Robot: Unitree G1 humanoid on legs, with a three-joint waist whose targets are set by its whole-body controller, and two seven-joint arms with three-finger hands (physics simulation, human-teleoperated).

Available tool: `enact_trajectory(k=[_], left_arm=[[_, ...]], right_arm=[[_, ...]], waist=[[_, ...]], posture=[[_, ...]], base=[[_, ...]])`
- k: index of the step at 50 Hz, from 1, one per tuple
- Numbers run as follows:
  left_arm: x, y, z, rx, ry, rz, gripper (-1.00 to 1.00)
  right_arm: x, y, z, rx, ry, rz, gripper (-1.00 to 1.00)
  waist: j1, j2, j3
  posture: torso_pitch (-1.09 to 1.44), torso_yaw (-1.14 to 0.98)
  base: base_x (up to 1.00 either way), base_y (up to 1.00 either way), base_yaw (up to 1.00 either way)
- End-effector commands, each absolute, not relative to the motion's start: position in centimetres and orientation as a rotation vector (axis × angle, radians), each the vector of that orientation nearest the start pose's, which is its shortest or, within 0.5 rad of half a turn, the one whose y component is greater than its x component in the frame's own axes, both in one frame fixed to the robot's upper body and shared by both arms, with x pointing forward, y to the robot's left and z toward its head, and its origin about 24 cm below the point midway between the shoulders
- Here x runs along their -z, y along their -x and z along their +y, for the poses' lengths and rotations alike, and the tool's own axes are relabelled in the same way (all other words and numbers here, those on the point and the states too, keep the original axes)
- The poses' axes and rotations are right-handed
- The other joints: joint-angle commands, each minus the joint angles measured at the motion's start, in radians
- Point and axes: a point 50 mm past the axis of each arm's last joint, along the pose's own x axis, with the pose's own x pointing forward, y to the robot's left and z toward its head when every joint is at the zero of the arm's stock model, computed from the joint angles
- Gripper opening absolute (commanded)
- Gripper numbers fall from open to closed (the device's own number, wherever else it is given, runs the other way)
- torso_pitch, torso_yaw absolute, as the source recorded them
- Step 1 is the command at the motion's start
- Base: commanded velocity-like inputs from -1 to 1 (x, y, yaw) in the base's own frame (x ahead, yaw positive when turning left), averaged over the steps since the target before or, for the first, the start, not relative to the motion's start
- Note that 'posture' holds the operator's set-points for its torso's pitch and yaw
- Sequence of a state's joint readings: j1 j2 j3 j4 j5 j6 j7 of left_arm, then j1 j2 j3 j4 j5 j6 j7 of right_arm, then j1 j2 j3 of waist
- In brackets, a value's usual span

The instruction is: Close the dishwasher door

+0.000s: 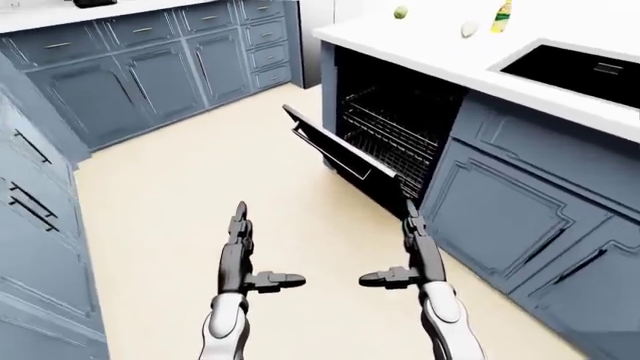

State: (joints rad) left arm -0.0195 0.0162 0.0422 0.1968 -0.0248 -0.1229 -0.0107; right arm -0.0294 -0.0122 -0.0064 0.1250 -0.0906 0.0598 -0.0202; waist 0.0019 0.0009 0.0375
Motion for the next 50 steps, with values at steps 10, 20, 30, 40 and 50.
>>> enact_trajectory(k=[10, 20, 30, 40, 50], left_arm=[[-2.6, -25.7, 16.2, -0.034, 0.005, -0.028, 1.00], [-2.5, -25.7, 16.4, -0.038, 0.010, -0.029, 1.00], [-2.1, -25.8, 16.3, -0.036, 0.010, -0.022, 1.00], [-2.3, -25.7, 16.4, -0.035, 0.009, -0.023, 1.00], [-2.5, -26.3, 17.4, -0.067, 0.013, -0.024, 1.00]], right_arm=[[-2.9, -26.3, -14.4, -0.012, 0.091, 0.071, 1.00], [-3.2, -26.2, -14.4, -0.010, 0.094, 0.068, 1.00], [-3.3, -26.1, -14.3, -0.014, 0.092, 0.067, 1.00], [-3.5, -26.5, -14.3, 0.010, 0.120, 0.059, 1.00], [-4.6, -25.6, -14.6, -0.001, 0.089, 0.063, 1.00]], waist=[[0.031, 0.060, -0.038], [0.011, -0.099, -0.028], [0.003, -0.005, -0.014], [0.023, 0.047, -0.035], [0.024, -0.037, -0.030]], posture=[[0.00, 0.00], [0.00, 0.00], [0.00, 0.00], [0.00, 0.00], [0.00, 0.00]], base=[[0.00, 0.00, 0.64], [0.00, 0.00, 0.64], [0.00, 0.00, 0.64], [0.00, 0.00, 0.62], [0.00, -0.03, 0.00]])
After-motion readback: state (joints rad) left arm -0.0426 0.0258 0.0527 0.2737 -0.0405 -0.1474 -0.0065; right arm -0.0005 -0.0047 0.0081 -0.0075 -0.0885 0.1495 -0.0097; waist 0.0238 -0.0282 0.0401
